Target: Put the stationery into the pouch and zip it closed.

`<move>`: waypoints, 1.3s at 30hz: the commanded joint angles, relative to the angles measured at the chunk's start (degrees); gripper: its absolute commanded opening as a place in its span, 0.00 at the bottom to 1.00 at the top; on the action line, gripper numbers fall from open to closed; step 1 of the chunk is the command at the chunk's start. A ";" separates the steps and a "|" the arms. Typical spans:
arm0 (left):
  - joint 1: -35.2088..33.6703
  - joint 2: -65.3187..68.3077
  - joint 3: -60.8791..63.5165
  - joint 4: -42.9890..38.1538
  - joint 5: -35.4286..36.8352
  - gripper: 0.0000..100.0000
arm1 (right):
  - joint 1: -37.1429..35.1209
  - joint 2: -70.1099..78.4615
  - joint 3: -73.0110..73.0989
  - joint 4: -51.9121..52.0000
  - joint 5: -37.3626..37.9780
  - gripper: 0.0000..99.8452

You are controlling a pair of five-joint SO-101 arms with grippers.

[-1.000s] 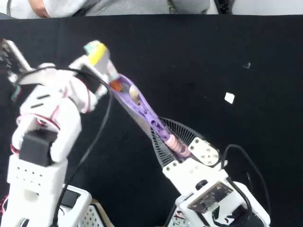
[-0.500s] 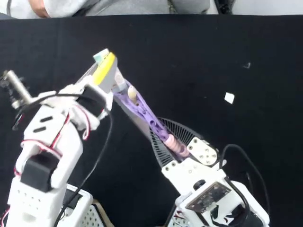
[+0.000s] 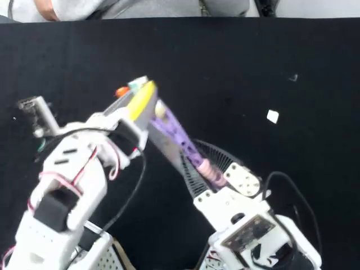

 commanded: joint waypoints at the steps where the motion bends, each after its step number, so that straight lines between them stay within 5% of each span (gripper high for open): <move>1: 3.74 2.29 -0.31 0.44 -1.49 0.13 | -0.70 -8.40 -0.40 -0.53 0.53 0.01; 11: 3.30 -6.42 -2.77 0.70 -5.80 0.18 | -0.62 -8.40 -0.31 -0.53 0.53 0.01; 19: 3.03 -8.26 -13.41 8.88 -5.80 0.20 | -0.62 -8.40 -0.22 -0.88 0.53 0.01; 23: -5.67 -8.62 -16.92 8.79 -5.80 0.21 | -0.62 -8.40 -0.22 -0.97 0.53 0.01; 32: -41.01 -6.33 -12.09 4.48 0.44 0.21 | -0.62 -8.40 -0.22 -1.85 0.53 0.01; 39: -38.37 11.08 8.92 -16.88 2.37 0.21 | -0.70 -8.40 -0.22 -4.31 0.09 0.01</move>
